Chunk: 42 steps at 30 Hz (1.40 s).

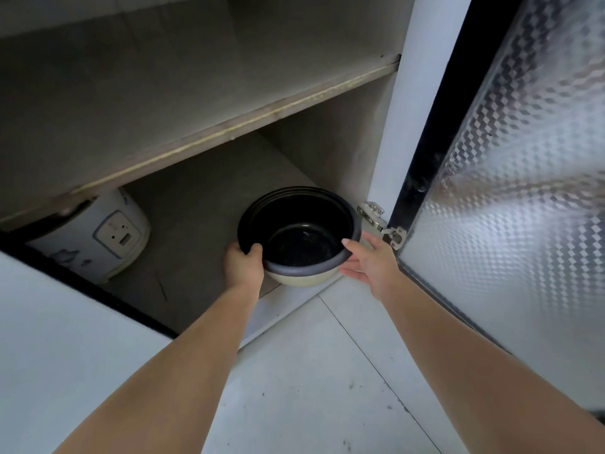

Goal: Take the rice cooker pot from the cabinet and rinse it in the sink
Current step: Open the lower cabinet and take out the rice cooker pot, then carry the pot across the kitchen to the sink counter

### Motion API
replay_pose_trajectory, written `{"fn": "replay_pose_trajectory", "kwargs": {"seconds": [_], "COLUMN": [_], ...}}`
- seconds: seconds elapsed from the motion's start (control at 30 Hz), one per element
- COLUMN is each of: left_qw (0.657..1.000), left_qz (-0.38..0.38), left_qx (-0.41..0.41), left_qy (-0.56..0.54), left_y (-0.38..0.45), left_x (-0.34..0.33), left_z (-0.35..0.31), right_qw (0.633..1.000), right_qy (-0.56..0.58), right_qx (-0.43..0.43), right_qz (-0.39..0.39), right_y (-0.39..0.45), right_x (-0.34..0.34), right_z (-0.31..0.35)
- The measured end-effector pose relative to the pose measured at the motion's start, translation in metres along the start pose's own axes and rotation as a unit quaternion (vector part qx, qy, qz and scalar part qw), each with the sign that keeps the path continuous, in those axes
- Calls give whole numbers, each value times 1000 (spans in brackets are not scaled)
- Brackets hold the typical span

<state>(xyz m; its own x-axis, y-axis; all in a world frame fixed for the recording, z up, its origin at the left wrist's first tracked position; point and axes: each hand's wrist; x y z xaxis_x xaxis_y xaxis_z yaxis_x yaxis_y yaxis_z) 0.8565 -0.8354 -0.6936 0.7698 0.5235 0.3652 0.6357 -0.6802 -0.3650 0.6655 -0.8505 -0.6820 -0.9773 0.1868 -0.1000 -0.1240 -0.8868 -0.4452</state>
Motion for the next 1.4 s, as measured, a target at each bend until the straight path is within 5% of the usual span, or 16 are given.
{"fn": "replay_pose_trajectory", "kwargs": {"seconds": [0.6, 0.87, 1.4], "left_qw": [999, 995, 997], "left_qz": [31, 53, 80], "left_qx": [-12, -4, -5], "left_qy": [26, 83, -20], "left_y": [-146, -290, -595], "left_x": [75, 151, 386], "left_z": [-39, -122, -321], "right_qw": [983, 977, 977], "right_qy": [-126, -163, -118], "right_qx": [95, 83, 149], "right_qz": [-92, -113, -100], "right_y": [-148, -312, -675], "right_x": [48, 82, 113], "right_z": [46, 150, 392]}}
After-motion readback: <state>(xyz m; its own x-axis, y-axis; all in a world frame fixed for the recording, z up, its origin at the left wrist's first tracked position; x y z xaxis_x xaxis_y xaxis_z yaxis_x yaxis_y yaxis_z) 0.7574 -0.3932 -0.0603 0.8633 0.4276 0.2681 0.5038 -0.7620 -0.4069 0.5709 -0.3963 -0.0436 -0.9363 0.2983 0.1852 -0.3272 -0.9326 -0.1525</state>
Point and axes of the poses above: each hand's wrist, its own y-axis towards the middle knuckle, its own x-axis out of the back of the hand, z = x × y, and after that the axes turned 8 degrees about x, right-handed
